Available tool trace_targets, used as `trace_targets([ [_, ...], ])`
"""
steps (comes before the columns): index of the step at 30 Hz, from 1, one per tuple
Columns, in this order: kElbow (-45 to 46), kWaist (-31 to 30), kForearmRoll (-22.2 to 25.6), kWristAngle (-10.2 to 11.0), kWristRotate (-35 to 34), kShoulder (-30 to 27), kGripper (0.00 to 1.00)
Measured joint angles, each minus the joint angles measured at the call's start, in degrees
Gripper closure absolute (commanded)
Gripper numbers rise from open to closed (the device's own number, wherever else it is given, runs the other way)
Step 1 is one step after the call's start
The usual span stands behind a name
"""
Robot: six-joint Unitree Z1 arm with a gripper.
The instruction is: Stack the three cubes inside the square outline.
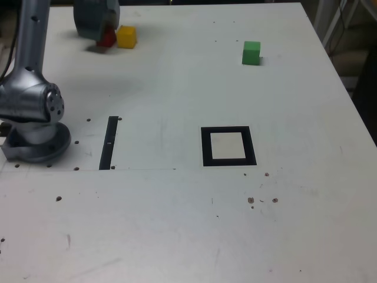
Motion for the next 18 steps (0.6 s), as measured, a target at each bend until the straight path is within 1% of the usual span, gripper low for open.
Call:
trace_targets([
  [18, -0.3, -0.4, 0.2, 0.0, 0.4, 0.5, 0.65],
])
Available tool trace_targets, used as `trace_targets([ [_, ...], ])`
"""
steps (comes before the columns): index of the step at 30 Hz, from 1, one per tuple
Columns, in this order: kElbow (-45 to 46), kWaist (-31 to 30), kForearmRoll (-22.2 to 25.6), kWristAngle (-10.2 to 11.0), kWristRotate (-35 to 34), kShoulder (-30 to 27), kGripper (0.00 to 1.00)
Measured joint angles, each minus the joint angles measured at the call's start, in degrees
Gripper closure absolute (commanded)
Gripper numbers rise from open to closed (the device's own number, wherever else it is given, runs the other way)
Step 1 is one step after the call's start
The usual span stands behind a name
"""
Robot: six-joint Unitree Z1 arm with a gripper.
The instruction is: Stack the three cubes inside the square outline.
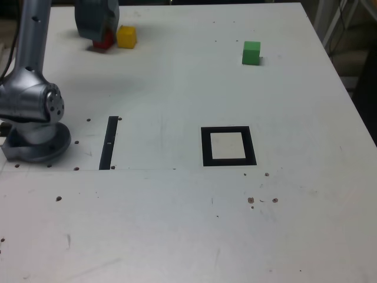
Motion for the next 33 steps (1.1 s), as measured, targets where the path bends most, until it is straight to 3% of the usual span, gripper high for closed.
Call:
trace_targets([
  [10, 0.0, -0.3, 0.4, 0.5, 0.8, -0.5, 0.65],
  [24, -0.1, -4.9, 1.2, 1.6, 5.8, -7.2, 0.65],
  [33, 0.4, -11.3, 2.3, -0.1, 9.7, -12.0, 0.65],
])
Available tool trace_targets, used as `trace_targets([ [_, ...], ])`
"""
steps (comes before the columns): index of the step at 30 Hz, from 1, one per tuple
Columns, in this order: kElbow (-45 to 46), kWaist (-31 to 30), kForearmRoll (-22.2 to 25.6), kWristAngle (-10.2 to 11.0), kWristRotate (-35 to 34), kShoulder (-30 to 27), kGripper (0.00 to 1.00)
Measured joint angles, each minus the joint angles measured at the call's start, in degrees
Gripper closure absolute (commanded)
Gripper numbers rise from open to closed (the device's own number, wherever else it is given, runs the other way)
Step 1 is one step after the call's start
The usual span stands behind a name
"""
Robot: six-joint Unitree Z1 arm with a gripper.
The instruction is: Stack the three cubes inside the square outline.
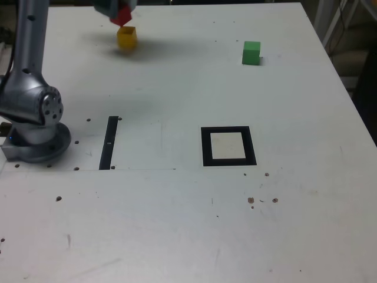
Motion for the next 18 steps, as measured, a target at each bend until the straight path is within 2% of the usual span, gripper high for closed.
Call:
trace_targets([
  [7, 2.3, -6.7, 0.2, -3.2, 1.8, -2.5, 0.65],
  [11, 3.9, -8.9, 0.2, -3.5, 1.8, -4.0, 0.65],
  [18, 8.4, -16.1, 0.2, -4.3, 1.9, -7.3, 0.65],
])
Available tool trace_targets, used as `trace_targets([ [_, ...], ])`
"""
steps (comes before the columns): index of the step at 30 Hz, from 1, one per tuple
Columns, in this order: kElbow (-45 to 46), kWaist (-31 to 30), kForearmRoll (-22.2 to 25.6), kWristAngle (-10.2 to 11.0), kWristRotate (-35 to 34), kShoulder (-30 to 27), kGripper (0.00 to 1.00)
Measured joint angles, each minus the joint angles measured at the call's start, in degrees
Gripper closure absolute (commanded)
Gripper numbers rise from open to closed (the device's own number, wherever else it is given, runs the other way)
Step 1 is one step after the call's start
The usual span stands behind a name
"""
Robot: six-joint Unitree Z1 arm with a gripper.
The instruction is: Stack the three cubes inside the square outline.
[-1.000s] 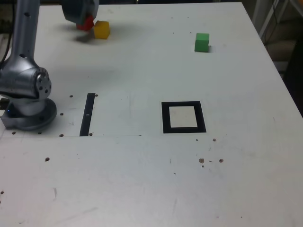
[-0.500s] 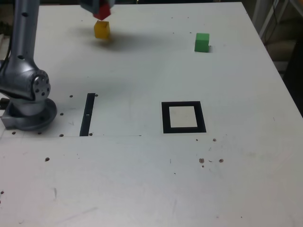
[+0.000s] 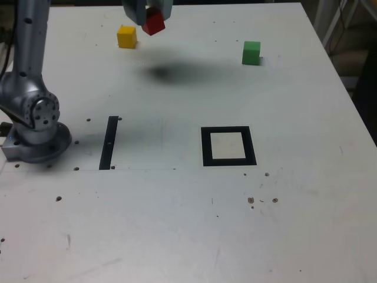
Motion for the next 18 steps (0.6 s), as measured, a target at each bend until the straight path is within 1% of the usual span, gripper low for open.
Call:
trace_targets([
  [11, 3.7, -10.6, -0.8, 0.5, -0.8, -3.2, 0.65],
  [18, 5.5, -18.3, -1.2, 1.3, -3.2, -4.9, 0.65],
])
